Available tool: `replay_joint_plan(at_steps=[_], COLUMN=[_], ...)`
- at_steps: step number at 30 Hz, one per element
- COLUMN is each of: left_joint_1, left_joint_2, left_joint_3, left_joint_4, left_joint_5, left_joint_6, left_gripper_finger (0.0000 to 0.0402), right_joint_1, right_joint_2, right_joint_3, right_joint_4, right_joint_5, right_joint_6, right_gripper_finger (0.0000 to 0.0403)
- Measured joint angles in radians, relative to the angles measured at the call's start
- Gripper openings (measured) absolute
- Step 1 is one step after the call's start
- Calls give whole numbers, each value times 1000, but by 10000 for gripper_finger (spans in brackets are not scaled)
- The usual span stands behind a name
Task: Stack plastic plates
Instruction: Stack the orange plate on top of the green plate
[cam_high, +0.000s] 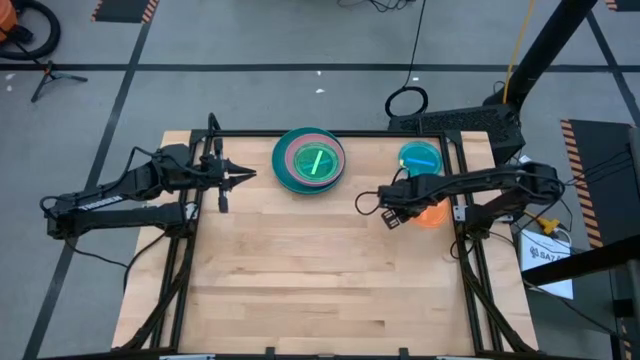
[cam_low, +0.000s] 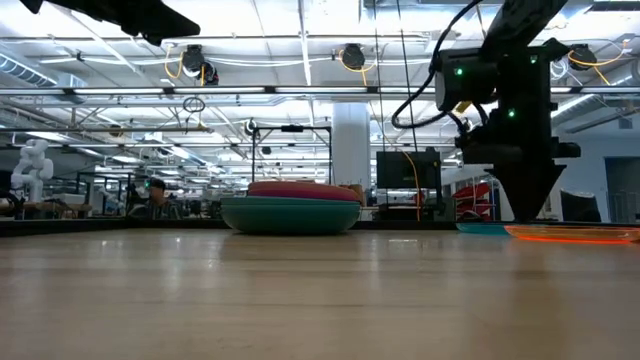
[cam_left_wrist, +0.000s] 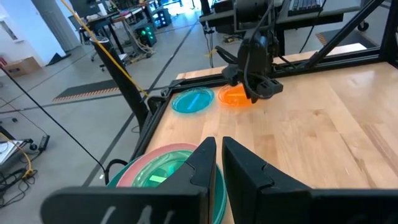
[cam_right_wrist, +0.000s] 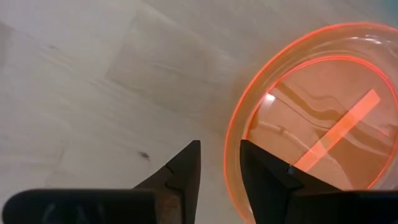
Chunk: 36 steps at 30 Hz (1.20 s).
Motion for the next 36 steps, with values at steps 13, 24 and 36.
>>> replay_joint_plan(at_steps=[13, 24, 36], left_joint_1=[0, 0, -1], left_joint_2=[0, 0, 0], left_joint_3=[0, 0, 0], left_joint_4=[0, 0, 1], left_joint_5=[0, 0, 0], left_joint_6=[-1, -2, -2], left_gripper_finger=[35, 35, 35], right_joint_1=[0, 0, 0], right_joint_2=[112, 112, 104], right_joint_3=[0, 0, 34], right_joint_4=[4, 9, -36], right_joint_5=[9, 25, -56], right_joint_6=[-27, -28, -65], right_gripper_finger=[99, 23, 3])
